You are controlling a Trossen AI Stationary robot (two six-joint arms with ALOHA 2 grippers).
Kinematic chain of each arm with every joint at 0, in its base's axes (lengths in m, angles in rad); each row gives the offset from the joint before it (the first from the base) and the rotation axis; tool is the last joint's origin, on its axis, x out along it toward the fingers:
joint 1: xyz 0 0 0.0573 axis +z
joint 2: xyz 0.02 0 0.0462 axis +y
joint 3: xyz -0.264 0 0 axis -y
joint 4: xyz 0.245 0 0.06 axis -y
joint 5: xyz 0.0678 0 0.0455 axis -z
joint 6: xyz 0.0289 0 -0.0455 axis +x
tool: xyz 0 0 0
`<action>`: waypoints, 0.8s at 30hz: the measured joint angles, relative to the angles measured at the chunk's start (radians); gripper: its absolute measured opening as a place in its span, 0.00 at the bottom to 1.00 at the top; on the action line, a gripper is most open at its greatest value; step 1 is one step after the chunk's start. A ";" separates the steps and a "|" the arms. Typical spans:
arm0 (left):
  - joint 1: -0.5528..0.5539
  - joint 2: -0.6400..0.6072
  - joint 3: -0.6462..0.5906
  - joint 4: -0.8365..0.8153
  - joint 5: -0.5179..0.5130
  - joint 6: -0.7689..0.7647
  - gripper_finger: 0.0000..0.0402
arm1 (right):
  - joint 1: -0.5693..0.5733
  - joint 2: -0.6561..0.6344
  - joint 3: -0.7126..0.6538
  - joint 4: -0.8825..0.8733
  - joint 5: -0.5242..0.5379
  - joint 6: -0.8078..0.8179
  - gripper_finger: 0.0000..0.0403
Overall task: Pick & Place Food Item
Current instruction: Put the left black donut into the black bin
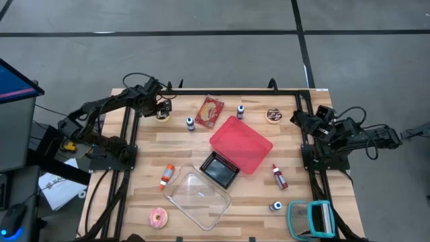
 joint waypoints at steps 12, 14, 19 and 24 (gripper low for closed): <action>0.000 0.000 -0.003 0.002 0.026 0.027 0.53 | 0.000 0.000 0.000 0.007 0.006 -0.001 0.20; -0.001 0.000 -0.003 -0.003 0.043 0.021 0.53 | 0.000 0.000 0.000 0.007 0.006 -0.003 0.20; -0.021 0.000 -0.015 -0.023 0.038 -0.015 0.53 | 0.000 0.000 0.000 0.007 0.006 -0.027 0.20; -0.022 0.001 -0.123 0.041 0.067 -0.036 0.53 | 0.000 0.000 0.000 0.007 0.006 -0.030 0.20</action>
